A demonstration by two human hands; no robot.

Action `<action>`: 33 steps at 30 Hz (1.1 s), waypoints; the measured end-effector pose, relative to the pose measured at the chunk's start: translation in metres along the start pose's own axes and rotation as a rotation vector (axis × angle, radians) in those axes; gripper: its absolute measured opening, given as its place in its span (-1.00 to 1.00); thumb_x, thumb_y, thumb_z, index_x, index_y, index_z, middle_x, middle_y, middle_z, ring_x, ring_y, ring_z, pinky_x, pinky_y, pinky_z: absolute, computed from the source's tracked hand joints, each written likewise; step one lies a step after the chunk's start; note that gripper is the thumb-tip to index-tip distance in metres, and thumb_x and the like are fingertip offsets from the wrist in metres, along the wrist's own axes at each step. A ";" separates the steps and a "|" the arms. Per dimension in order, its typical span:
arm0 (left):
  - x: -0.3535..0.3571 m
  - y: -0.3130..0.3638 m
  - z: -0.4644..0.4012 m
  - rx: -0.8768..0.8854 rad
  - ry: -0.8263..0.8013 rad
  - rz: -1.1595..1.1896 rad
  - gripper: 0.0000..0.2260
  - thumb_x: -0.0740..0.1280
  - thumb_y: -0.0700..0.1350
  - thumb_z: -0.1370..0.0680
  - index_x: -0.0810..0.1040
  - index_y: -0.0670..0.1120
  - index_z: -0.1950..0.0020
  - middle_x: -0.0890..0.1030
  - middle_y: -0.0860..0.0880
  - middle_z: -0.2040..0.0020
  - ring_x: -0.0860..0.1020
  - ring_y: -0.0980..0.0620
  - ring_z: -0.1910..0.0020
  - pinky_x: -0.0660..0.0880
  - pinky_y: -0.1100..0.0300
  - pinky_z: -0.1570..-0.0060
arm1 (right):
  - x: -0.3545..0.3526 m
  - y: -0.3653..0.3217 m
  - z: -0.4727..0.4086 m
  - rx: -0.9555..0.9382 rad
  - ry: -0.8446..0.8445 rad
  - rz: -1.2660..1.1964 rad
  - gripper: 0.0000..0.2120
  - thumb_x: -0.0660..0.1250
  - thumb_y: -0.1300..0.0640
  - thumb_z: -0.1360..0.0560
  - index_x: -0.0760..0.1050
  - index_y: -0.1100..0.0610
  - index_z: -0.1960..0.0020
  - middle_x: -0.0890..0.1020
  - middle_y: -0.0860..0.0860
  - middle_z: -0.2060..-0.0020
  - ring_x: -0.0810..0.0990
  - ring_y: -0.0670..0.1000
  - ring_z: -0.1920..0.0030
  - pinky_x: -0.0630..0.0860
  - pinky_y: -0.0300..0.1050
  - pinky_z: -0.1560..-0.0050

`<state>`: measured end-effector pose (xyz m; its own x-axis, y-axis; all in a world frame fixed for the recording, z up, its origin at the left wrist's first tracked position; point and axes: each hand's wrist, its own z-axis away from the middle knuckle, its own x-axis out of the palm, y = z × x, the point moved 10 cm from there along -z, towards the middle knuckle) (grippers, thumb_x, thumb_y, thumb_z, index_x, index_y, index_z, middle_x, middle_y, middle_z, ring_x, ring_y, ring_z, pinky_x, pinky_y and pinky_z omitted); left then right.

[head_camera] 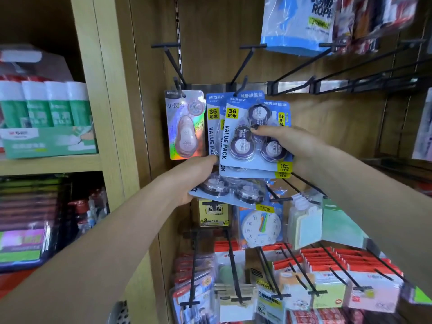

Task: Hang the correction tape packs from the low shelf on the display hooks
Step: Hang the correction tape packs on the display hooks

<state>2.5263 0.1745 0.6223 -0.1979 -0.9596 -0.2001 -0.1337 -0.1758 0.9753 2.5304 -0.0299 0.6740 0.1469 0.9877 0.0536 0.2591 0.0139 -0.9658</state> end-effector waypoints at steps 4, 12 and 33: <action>-0.005 0.001 -0.003 -0.062 0.025 -0.065 -0.81 0.35 0.04 -0.63 0.66 0.00 -0.16 0.77 0.05 0.23 0.72 0.09 0.29 0.62 0.24 0.32 | 0.002 0.002 0.000 0.023 -0.007 -0.014 -0.46 0.67 -0.04 -0.22 0.71 0.04 -0.17 0.79 0.05 -0.02 0.76 0.13 -0.06 0.66 0.24 -0.17; -0.018 0.025 0.027 0.013 0.051 -0.301 -0.85 0.40 -0.04 -0.60 0.67 -0.11 0.01 0.74 -0.02 0.27 0.68 0.05 0.37 0.52 0.29 0.42 | 0.001 0.012 0.025 0.084 -0.112 -0.039 -0.75 0.51 0.02 -0.50 0.68 0.07 -0.14 0.71 0.17 -0.20 0.79 0.04 0.06 0.63 0.17 -0.22; -0.004 0.103 0.060 0.597 0.156 0.103 -0.77 0.34 -0.09 -0.47 0.47 0.20 -0.06 0.62 0.09 -0.16 0.57 0.05 -0.18 0.41 0.03 -0.26 | 0.005 -0.022 0.105 -0.074 -0.250 -0.023 -0.71 0.45 0.26 -0.43 0.63 0.16 -0.15 0.62 0.30 -0.32 0.76 -0.11 0.26 0.66 0.09 -0.14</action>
<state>2.4552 0.1739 0.7176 -0.1003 -0.9938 -0.0473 -0.6501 0.0295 0.7593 2.4252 -0.0092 0.6693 -0.0984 0.9951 0.0023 0.3297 0.0348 -0.9434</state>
